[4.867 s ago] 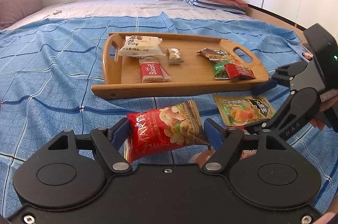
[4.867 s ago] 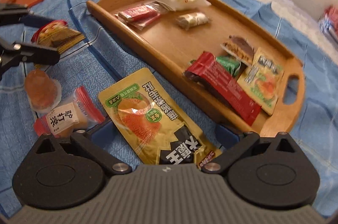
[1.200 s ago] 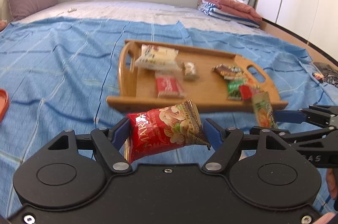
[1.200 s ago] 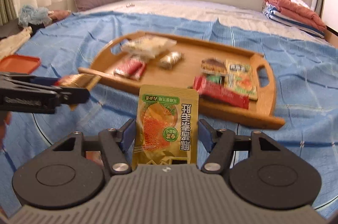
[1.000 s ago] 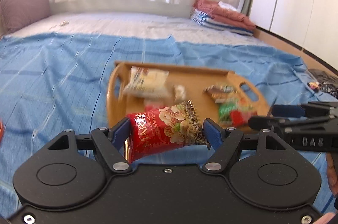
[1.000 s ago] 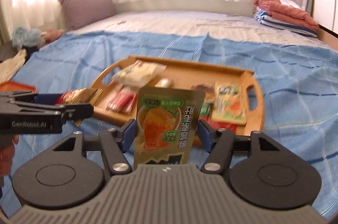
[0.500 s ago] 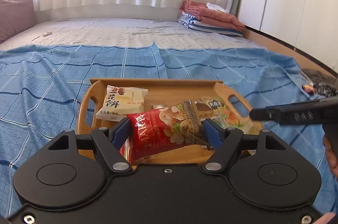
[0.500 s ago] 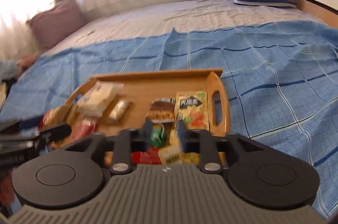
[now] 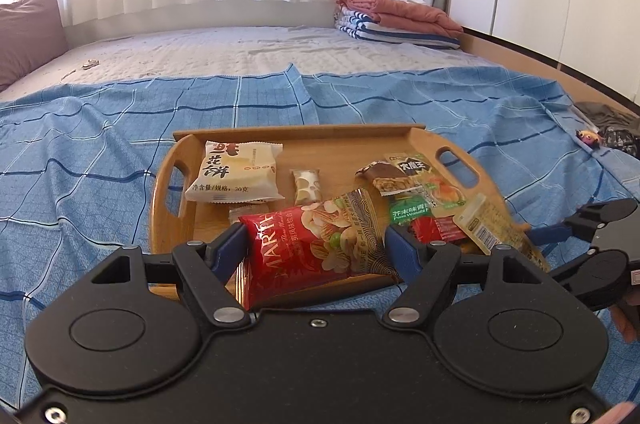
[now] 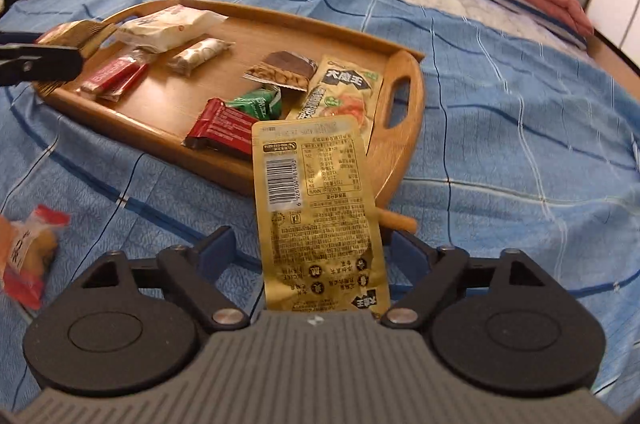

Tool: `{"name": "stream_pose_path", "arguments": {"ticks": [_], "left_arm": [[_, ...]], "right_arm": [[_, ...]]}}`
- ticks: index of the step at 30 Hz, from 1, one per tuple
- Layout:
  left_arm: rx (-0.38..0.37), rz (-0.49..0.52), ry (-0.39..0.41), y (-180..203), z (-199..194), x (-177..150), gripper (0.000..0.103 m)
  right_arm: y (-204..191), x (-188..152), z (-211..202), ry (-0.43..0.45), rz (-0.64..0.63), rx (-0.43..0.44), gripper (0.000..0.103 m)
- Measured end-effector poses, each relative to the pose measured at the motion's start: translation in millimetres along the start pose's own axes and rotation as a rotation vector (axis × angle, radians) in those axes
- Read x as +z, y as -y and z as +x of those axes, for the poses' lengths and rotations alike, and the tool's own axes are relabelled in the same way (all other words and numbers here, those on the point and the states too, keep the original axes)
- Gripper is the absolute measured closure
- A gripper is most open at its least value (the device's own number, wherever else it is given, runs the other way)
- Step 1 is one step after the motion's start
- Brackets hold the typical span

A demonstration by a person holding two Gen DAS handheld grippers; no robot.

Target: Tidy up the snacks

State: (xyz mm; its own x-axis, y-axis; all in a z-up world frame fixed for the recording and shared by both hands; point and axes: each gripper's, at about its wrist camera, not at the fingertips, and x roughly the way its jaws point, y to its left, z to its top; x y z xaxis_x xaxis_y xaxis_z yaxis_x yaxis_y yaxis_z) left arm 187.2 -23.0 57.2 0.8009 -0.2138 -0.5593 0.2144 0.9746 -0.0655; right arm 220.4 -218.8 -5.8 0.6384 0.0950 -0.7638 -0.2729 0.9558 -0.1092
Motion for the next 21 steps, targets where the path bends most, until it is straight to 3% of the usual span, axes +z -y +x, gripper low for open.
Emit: {"name": "stream_pose_path", "arguments": {"ticks": [1,11,16,21], "left_arm": [[0.000,-0.001,0.000,0,1,0,0.029],[0.004,-0.022,-0.002,-2,9,6,0.029],[0.006,-0.056,-0.015,-2,26,20,0.029],[0.010,-0.093,-0.024,-1,51,33,0.029]], "right_arm": [[1,0,2,-0.003,0.021,-0.001,0.036],[1,5,-33,0.095,0.124,0.005,0.045],[23,37,-35,0.108,0.279,0.031,0.045],[39,73,-12,0.095,0.360,0.030,0.045]]}}
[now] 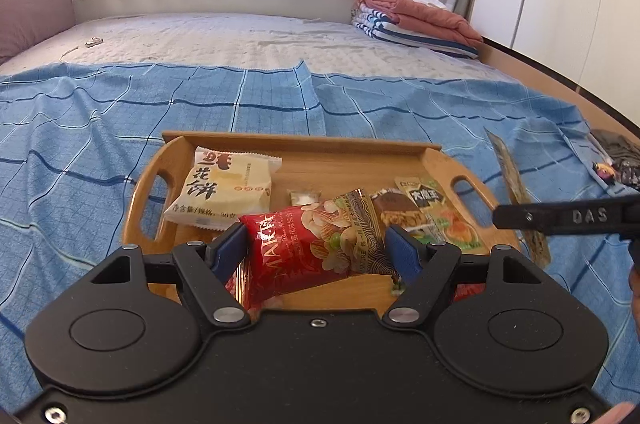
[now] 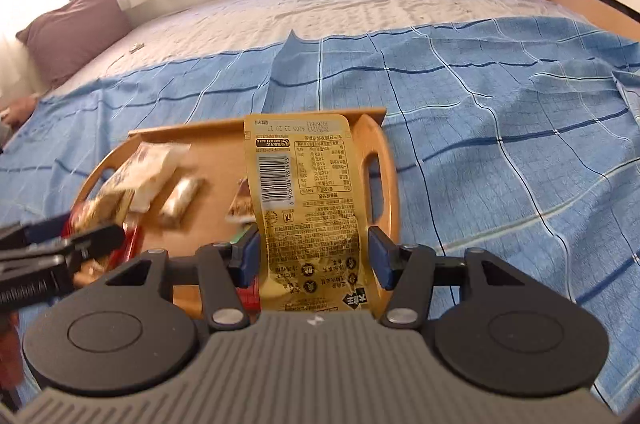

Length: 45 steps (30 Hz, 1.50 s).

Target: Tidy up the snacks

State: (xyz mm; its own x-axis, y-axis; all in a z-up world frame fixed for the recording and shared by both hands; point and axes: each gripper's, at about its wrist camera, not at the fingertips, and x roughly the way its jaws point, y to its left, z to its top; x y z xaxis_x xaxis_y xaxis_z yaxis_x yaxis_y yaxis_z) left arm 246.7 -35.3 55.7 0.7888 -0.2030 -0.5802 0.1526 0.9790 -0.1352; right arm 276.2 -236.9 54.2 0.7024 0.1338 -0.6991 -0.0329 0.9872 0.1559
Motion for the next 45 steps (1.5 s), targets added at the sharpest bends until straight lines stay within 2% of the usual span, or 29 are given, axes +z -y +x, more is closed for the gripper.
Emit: {"name": "stream_pose_path", "arguments": {"ticks": [5,12,23,29,38,45], "left_arm": [[0.021,0.010,-0.016,5,23,4,0.029],[0.027,0.027,-0.059,5,45,-5,0.029],[0.037,0.057,-0.076,10,56,-11,0.027],[0.020,0.058,-0.050,8,41,-9,0.013],[0.005,0.135,0.003,4,-14,-17,0.007],[-0.025,0.122,0.024,-9,-60,-43,0.006]], "right_arm": [[-7,19,32,-0.002,-0.020,-0.023,0.045],[-11,18,71,-0.048,-0.016,-0.053,0.045],[-13,7,87,-0.054,-0.023,-0.053,0.040],[-12,6,70,0.001,-0.012,-0.021,0.017],[-22,-6,20,0.081,-0.065,0.052,0.011],[-42,-43,-18,0.110,-0.162,0.106,0.005]]}}
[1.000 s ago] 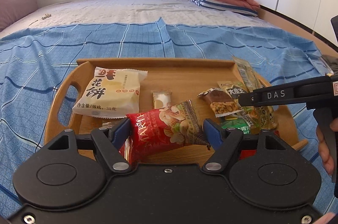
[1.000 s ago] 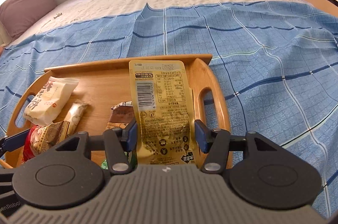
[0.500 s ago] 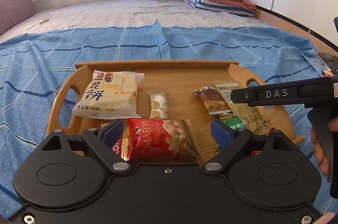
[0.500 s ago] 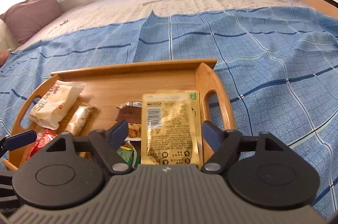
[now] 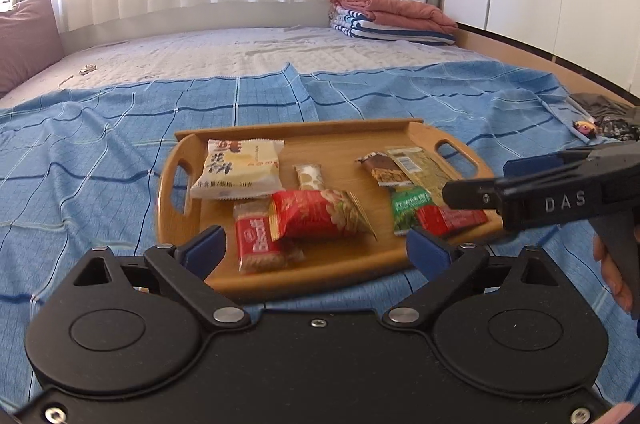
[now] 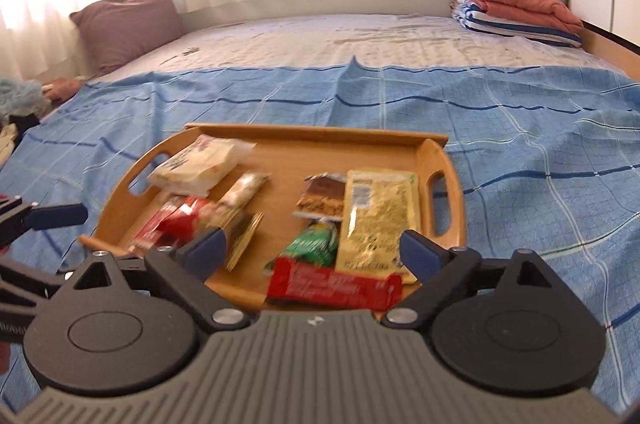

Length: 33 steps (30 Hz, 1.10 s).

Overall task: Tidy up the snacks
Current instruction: 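Move both tools back toward the jelly cup and candy packet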

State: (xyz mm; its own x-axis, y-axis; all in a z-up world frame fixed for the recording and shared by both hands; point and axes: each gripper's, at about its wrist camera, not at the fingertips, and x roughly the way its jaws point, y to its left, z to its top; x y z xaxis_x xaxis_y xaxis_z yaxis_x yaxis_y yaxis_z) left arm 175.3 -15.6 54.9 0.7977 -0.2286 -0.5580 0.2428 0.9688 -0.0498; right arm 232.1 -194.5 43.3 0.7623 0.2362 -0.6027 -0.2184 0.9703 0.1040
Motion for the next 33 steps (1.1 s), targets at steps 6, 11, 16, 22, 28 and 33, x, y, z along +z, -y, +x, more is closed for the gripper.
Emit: {"name": "stream_pose_path", "arguments": {"ticks": [6,11,16,22,28,33], "left_arm": [[-0.027,0.005,-0.001,-1,-31,-26,0.006],[-0.039,0.005,-0.019,-1,-47,-49,0.006],[-0.044,-0.022,-0.030,-5,-59,-68,0.006],[-0.046,-0.056,-0.059,-8,-66,-88,0.006],[-0.055,-0.057,-0.072,-11,-71,-100,0.013],[-0.063,-0.042,-0.066,-10,-77,-104,0.024]], "right_arm": [[-24,-35,-23,-0.008,-0.073,0.035,0.002],[-37,-62,-38,-0.029,-0.144,0.049,0.002],[-42,-77,-47,-0.039,-0.145,0.073,0.000],[-47,-89,-53,-0.045,-0.123,0.084,0.000],[-57,-104,-58,-0.038,-0.143,0.085,0.000],[-69,-114,-65,-0.008,-0.202,0.087,0.000]]}}
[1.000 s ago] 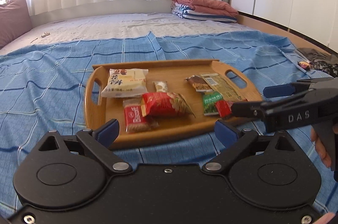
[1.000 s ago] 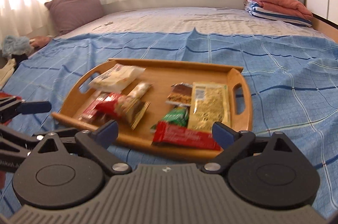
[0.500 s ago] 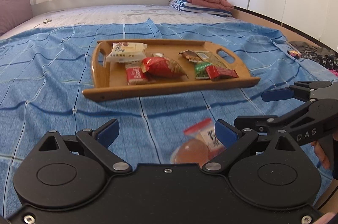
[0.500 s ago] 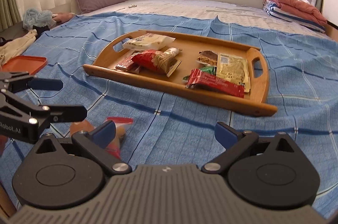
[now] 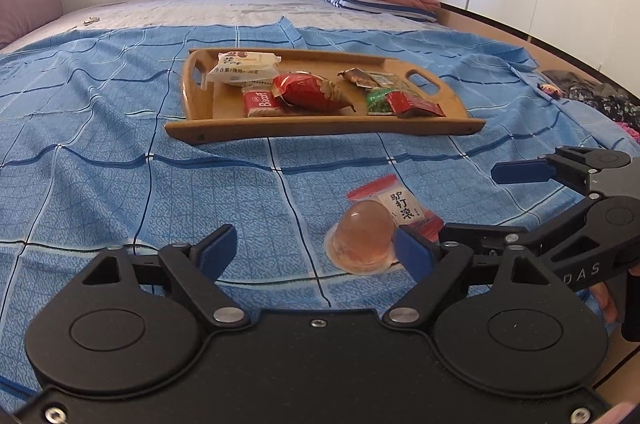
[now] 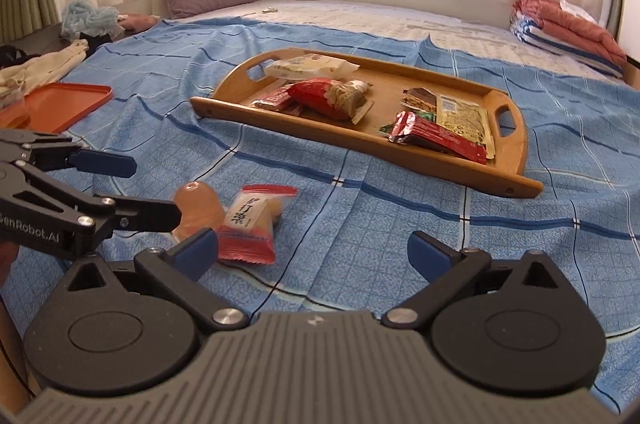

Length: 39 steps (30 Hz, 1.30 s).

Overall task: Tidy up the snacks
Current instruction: 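Move both tools back toward the jelly cup and candy packet, then grasp the orange jelly cup with the left tool while the right tool grasps the red candy packet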

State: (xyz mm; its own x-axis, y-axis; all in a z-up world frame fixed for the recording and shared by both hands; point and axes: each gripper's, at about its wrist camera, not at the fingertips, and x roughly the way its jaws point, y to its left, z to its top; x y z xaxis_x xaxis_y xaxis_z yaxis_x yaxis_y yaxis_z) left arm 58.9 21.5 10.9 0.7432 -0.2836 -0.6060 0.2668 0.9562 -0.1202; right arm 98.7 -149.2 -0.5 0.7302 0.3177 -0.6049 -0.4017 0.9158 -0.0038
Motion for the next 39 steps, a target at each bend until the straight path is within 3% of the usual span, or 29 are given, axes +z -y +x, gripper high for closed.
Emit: {"name": "stream_pose_path", "arguments": {"ticks": [6,8,22,29,33,39], "left_arm": [[-0.030,-0.017,-0.034,2,5,-4,0.045],[-0.029,-0.012,-0.036,3,7,-4,0.048],[-0.038,-0.028,-0.032,10,21,0,0.048],[-0.050,-0.071,-0.048,10,38,9,0.054],[-0.038,-0.060,-0.043,13,41,10,0.064],[-0.013,-0.061,-0.048,12,37,10,0.065]], "right_arm": [[-12,-7,3,0.003,-0.046,-0.007,0.000],[-14,-10,5,0.002,-0.053,-0.008,0.000],[-18,-20,14,-0.018,-0.045,0.024,0.000],[-17,-22,15,-0.021,-0.037,0.027,0.000],[-16,-22,16,-0.023,-0.034,0.029,0.000],[-16,-22,17,-0.029,-0.032,0.033,0.000]]}}
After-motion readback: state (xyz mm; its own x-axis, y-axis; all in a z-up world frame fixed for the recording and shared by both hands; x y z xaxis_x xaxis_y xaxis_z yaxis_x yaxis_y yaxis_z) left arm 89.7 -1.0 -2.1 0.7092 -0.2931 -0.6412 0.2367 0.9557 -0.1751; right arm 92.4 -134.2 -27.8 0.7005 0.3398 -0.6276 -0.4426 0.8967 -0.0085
